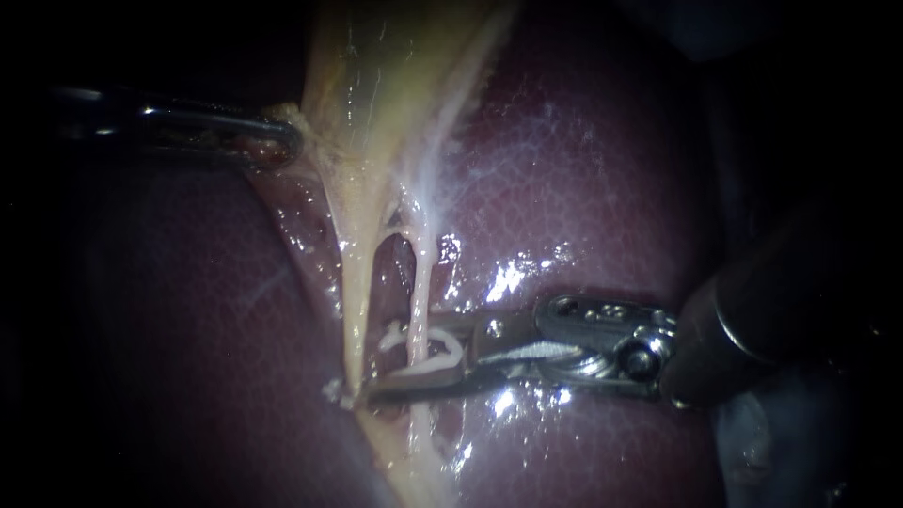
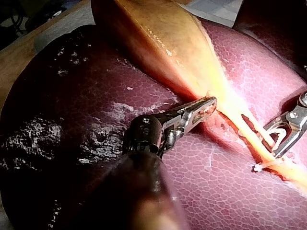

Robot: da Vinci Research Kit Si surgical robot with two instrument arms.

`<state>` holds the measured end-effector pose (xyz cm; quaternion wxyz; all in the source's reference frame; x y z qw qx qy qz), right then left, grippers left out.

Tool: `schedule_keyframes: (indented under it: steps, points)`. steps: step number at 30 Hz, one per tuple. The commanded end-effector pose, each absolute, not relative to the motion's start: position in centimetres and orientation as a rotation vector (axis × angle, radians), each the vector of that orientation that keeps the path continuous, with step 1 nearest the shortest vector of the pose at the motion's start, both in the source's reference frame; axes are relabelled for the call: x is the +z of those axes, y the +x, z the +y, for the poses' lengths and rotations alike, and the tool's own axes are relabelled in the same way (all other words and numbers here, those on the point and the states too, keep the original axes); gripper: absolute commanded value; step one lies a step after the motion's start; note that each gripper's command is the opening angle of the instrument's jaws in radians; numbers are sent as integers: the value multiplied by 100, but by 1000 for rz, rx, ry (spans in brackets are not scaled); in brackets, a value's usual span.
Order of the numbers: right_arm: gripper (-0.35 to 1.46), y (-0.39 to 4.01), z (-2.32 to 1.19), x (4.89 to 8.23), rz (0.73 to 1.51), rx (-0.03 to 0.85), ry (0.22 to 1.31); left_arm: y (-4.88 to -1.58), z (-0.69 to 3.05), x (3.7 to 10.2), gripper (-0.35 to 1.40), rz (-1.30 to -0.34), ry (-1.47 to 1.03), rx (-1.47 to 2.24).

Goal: Clipping second clip left tube

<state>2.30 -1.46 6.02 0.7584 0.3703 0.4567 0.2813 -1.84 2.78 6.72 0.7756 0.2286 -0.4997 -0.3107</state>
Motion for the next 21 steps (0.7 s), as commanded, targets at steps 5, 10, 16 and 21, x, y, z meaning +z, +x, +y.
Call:
schedule_keyframes:
  steps: [5,10,16,21]
  points:
    - [45,217,-145,606,995,608,809,-183,277,672,-35,-1082,495,-672]
    - [45,189,-137,611,977,619,797,-183,278,672,-35,-1082,495,-672]
    - [45,155,-118,597,982,621,787,-182,278,672,-35,-1082,495,-672]
    - [45,143,-107,578,986,618,791,-182,278,672,-35,-1082,495,-672]
